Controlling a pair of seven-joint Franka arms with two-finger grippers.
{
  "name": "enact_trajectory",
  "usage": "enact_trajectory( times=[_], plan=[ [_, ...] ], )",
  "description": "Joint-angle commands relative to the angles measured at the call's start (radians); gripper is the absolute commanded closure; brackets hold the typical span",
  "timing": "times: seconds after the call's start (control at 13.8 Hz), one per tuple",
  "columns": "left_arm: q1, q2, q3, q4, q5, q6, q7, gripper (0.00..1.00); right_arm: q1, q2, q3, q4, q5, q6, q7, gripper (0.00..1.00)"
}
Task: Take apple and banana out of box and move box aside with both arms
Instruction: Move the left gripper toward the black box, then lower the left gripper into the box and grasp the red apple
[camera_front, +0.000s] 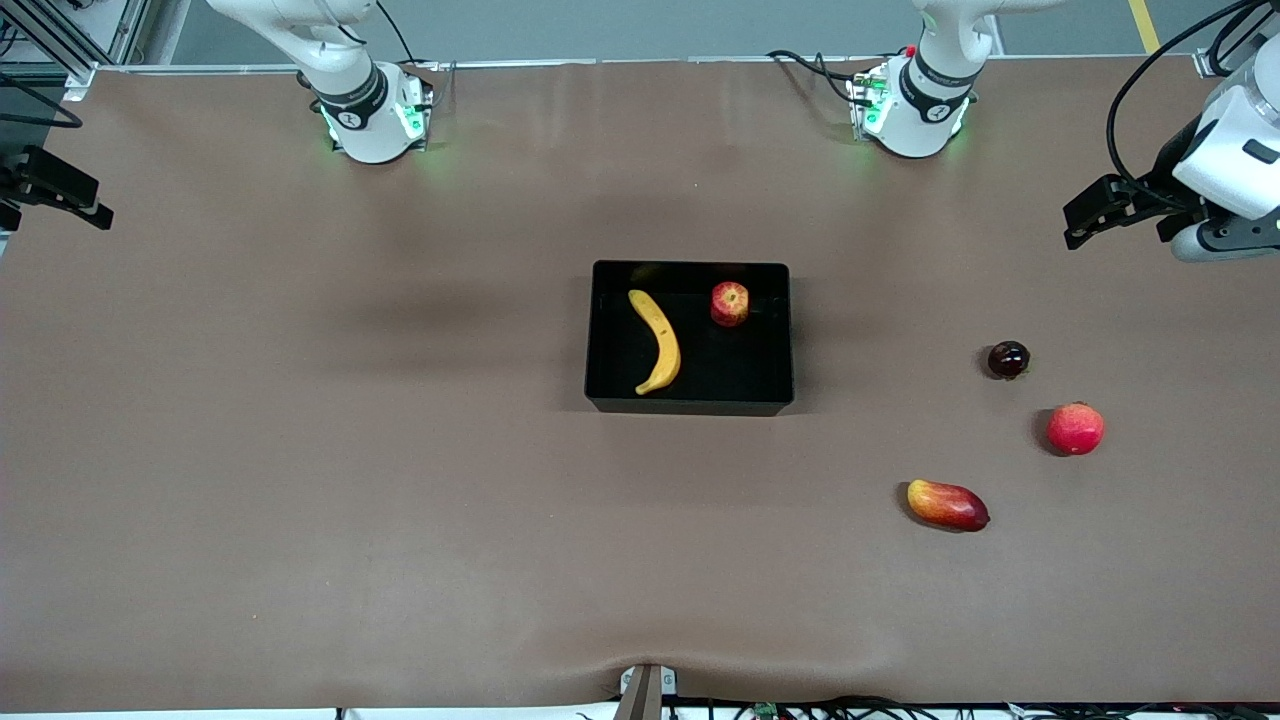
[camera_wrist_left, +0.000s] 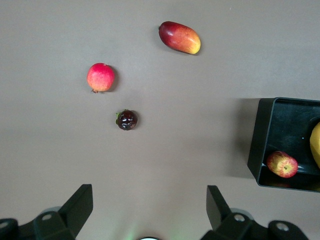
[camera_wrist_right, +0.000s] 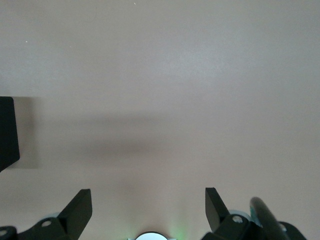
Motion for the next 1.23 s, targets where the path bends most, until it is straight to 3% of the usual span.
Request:
enact_trajectory(
  times=[0.0, 0.43, 0.58, 0.72, 1.16],
  plan=[
    [0.0, 0.007, -0.002, 0.019, 0.018, -0.021, 0.014, 0.0, -0.022, -0.005, 0.013, -0.006, 0.004, -0.003, 0.007, 0.0],
    [-0.021, 0.106, -0.005, 0.079, 0.015, -0.016, -0.004, 0.0, -0.022, -0.005, 0.013, -0.004, 0.004, -0.001, 0.007, 0.0],
    [-0.055, 0.146, -0.025, 0.076, -0.006, 0.043, -0.063, 0.0, -0.028, -0.003, 0.013, -0.004, 0.005, -0.001, 0.007, 0.0],
    [-0.116, 0.197, -0.071, 0.067, 0.007, 0.097, -0.174, 0.0, -0.028, -0.003, 0.013, -0.006, 0.005, -0.001, 0.007, 0.0],
    [-0.391, 0.345, -0.08, -0.004, 0.018, 0.289, -0.551, 0.0, -0.029, -0.002, 0.013, -0.004, 0.005, -0.001, 0.007, 0.0]
  ],
)
